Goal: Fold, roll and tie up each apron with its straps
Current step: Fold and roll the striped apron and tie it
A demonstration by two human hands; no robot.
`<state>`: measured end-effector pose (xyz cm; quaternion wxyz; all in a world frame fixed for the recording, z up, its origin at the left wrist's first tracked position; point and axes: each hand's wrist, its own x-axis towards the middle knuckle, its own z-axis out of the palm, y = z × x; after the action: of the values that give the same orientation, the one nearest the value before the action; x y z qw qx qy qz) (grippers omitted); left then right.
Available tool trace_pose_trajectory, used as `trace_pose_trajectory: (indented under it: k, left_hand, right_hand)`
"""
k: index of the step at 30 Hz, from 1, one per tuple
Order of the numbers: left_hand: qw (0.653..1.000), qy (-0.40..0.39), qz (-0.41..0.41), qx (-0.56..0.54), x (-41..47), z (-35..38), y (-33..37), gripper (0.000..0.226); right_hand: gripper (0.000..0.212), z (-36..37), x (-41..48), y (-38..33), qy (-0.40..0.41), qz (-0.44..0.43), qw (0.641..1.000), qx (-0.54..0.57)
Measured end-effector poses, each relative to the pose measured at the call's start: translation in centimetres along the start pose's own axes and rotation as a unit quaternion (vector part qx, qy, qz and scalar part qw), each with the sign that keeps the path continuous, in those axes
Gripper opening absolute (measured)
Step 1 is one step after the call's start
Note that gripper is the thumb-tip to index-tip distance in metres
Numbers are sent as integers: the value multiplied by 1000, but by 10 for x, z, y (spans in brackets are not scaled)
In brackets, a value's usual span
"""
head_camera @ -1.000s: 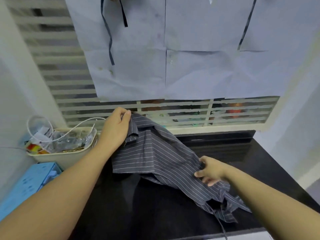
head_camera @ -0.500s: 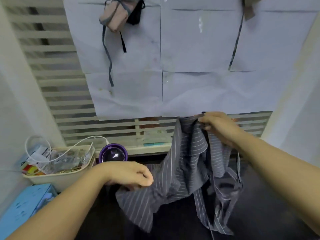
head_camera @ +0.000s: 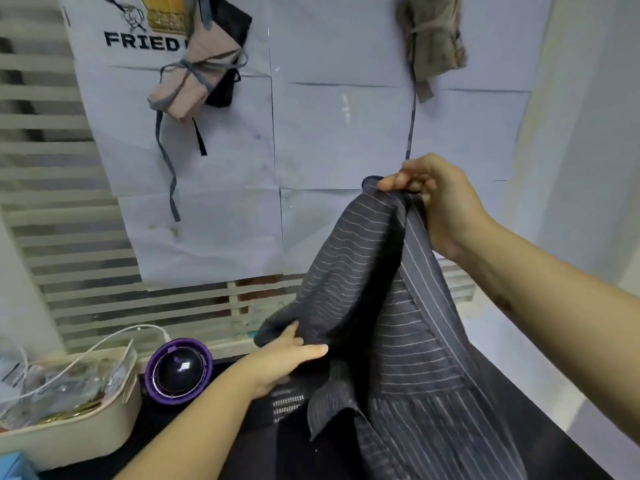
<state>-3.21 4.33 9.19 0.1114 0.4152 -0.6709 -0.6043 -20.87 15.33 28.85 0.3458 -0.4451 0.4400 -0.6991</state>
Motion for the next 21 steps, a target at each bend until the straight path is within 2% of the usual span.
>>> trace_pose_trajectory:
  k: [2, 4, 7, 8, 11, 13, 15, 17, 19, 21]
  left_hand:
    - [999, 11, 22, -43, 12, 7, 5, 117]
    - [993, 74, 47, -81, 19, 10, 13, 138]
    - [975, 199, 33, -92, 32, 2, 18, 145]
    - [974, 204, 4, -101, 36, -2, 16, 148]
    - [972, 152, -74, -162, 46, -4, 0, 162]
    - [971, 151, -102, -156, 50, 0, -14, 165]
    - [974, 199, -81, -73, 51, 0, -25, 156]
    - [984, 168, -42, -34, 50, -5, -31, 137]
    - [997, 62, -24, -25, 46, -6, -33, 91]
    - [998, -10, -10, 54, 43, -3, -38, 36]
  right_hand:
    - [54, -6, -2, -2, 8, -3, 1000, -13]
    - [55, -11, -4, -2, 15, -3, 1000, -18]
    - [55, -18, -6, -6, 31, -7, 1000, -2]
    - [55, -19, -5, -7, 37, -9, 999, 8]
    - [55, -20, -2, -6, 52, -9, 998, 31]
    - [53, -20, -2, -2, 57, -7, 998, 35]
    - [51, -21, -1, 0, 59, -7, 997, 44]
    - [53, -19, -1, 0, 58, -8, 997, 43]
    - [51, -20, 1, 1, 65, -16, 997, 42]
    - [39, -20, 3, 2, 77, -21, 996, 44]
